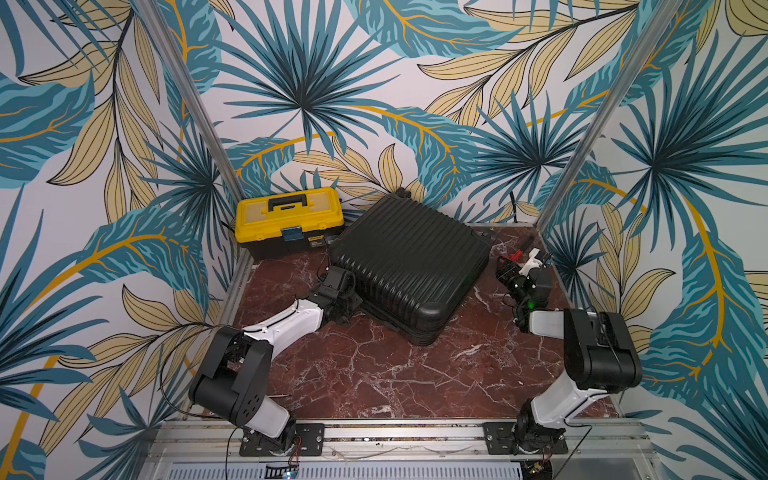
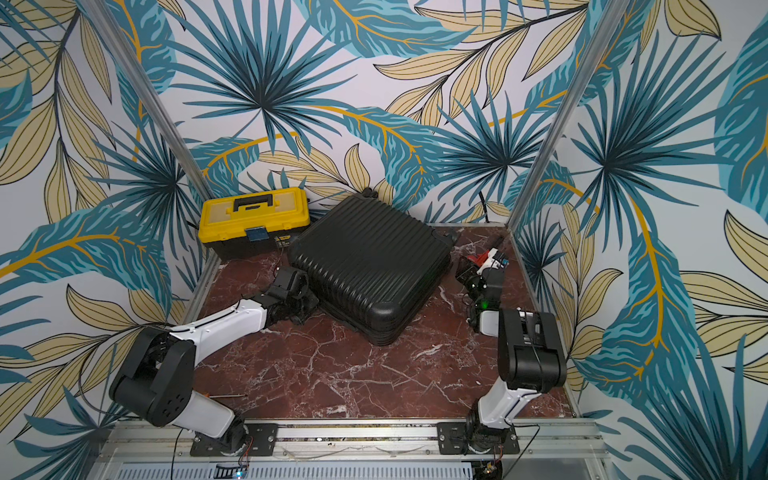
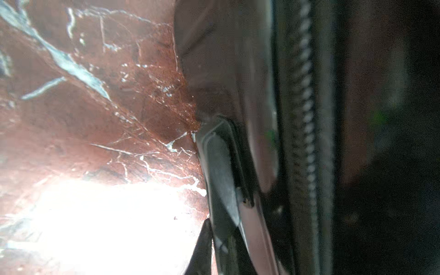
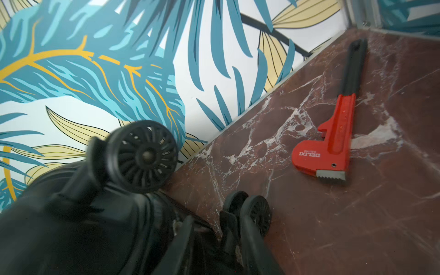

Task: Open the suitcase zippers
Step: Unzip the zipper on the suitcase.

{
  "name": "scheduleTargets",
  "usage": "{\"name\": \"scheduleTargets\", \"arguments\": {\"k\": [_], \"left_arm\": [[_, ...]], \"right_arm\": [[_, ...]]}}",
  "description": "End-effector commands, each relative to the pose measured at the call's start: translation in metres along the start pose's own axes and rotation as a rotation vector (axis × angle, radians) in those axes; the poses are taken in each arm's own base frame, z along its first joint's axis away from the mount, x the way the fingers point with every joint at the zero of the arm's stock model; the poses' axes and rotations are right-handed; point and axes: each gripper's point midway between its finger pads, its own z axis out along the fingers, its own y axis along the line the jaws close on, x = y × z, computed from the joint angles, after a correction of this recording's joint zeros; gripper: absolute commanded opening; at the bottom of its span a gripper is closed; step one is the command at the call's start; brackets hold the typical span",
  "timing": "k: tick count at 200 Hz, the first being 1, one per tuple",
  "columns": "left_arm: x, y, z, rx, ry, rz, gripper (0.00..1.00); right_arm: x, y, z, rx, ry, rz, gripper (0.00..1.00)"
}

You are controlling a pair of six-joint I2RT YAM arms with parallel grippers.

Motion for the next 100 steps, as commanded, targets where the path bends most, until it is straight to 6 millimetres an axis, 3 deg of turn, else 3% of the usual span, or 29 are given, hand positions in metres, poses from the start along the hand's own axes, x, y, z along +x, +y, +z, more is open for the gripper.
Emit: {"name": "scheduleTargets", "arguments": {"k": [1,31,56,82,100], "left_arm": [[0.013,0.065,0.011,-0.235,0.041,0.03,0.0],[0.028,0.048,0.008,-0.198,0.06,0.083,0.0],[0.055,0.036,0.004,-0.163,0.099,0.178,0.0],[0.085,0.032,-0.008,-0.133,0.116,0.287,0.03],[0.104,0.029,-0.022,-0.09,0.128,0.374,0.1]], "right_arm": [[0.001,0.005,-0.026,0.064,0.001,0.001,0.35],[0.026,0.036,-0.069,0.196,0.142,-0.123,0.35],[0.014,0.021,-0.111,0.397,0.167,-0.141,0.35],[-0.002,0.021,-0.12,0.447,0.169,-0.258,0.41],[-0.005,0.014,-0.122,0.524,0.206,-0.209,0.42]]}}
